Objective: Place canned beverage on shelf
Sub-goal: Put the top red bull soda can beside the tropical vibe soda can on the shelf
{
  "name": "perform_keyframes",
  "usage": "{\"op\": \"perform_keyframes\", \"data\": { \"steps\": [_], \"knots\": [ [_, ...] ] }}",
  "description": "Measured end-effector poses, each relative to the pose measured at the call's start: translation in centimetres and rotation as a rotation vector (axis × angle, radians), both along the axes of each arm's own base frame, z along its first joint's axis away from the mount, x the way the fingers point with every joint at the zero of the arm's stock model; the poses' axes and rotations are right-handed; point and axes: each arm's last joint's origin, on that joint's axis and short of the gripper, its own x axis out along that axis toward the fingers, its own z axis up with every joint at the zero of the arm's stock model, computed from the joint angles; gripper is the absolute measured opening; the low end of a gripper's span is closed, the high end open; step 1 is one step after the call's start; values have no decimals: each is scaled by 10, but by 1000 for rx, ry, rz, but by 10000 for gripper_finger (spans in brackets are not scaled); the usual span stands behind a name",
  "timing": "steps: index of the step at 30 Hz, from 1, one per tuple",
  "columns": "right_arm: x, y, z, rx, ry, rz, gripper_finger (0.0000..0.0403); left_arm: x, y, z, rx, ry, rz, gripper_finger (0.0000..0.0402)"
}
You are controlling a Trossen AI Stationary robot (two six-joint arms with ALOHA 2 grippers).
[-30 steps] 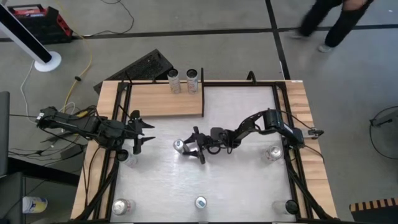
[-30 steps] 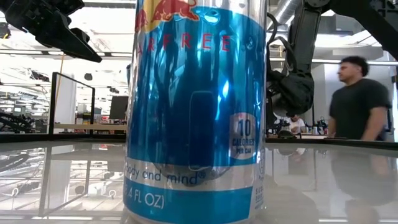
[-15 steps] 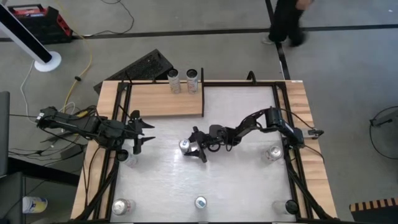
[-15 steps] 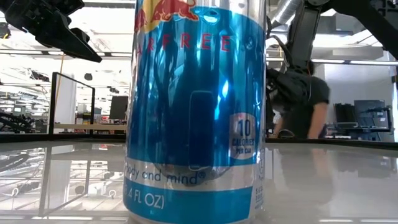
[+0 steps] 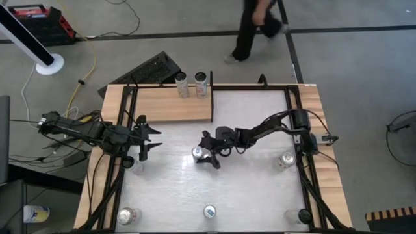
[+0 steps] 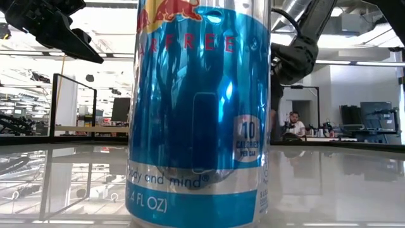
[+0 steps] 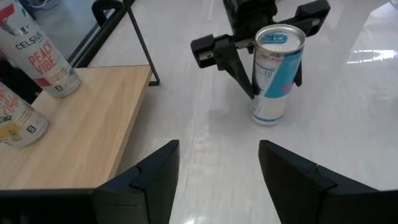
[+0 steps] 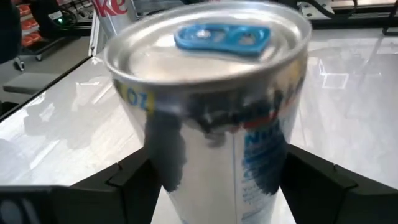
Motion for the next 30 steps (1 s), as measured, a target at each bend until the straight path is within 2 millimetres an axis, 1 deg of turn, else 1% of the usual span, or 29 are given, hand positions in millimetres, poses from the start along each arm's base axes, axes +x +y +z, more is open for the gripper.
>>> {"op": "perform_keyframes", "data": {
  "steps": [7,11,17,24,30],
  "knots": [
    [-1,0,-2,-21,10,7,312,0,0,0,0,0,0,206],
    [-1,-2,5,-23,-5,5,312,0,0,0,0,0,0,206],
    [-1,-2,5,-23,-15,4,312,0,0,0,0,0,0,206],
    [0,-4,5,-25,-6,-60,312,0,0,0,0,-1,1,206],
    [-1,-4,3,-7,20,-67,315,0,0,0,0,-1,1,206]
  ]
}}
